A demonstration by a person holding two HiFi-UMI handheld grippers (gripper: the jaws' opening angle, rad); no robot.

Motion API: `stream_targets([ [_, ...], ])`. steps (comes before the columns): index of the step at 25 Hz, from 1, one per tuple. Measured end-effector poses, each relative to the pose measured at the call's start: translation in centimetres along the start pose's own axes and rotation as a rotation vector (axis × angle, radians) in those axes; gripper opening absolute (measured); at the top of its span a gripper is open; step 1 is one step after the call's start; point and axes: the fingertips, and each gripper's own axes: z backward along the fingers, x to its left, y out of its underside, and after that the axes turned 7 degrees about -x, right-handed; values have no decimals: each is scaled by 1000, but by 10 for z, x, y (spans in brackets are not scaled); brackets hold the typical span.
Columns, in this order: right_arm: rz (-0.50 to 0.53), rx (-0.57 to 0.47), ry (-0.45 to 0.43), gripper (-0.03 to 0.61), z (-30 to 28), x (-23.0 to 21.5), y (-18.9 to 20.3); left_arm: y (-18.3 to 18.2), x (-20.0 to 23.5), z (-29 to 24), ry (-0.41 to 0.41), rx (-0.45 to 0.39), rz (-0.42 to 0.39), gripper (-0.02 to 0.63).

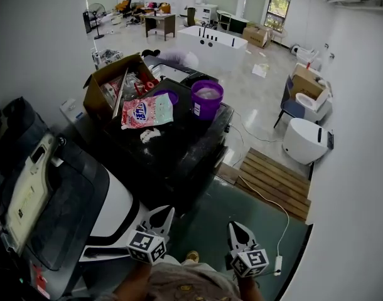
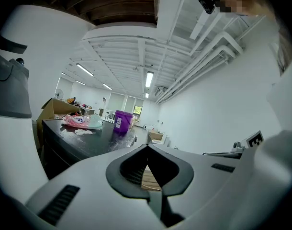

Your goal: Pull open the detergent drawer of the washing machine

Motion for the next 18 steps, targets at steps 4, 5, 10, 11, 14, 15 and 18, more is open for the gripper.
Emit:
stream_targets([
  [4, -14, 9, -12, 3, -15, -11, -4, 5, 4, -15, -9, 18, -27, 21],
  [5, -16, 9, -17, 3, -18, -12, -4, 4, 5, -19, -7, 15, -25, 21],
  [10, -28, 15, -23, 3, -33, -21, -7, -2, 7, -37, -5, 5, -13, 21],
  [11, -30, 14, -25, 3, -36, -22, -8, -4, 7, -40, -8, 4, -11, 21],
  [14, -33, 17, -25, 3, -44, -27, -9, -7, 12, -48, -4, -2, -16, 21],
  [15, -33, 20, -23, 3, -48, -29, -9, -7, 14, -51, -1, -5, -18, 21],
  [18, -36, 21, -24, 3, -59, -31, -8, -12, 21, -57, -11, -2, -12, 21],
])
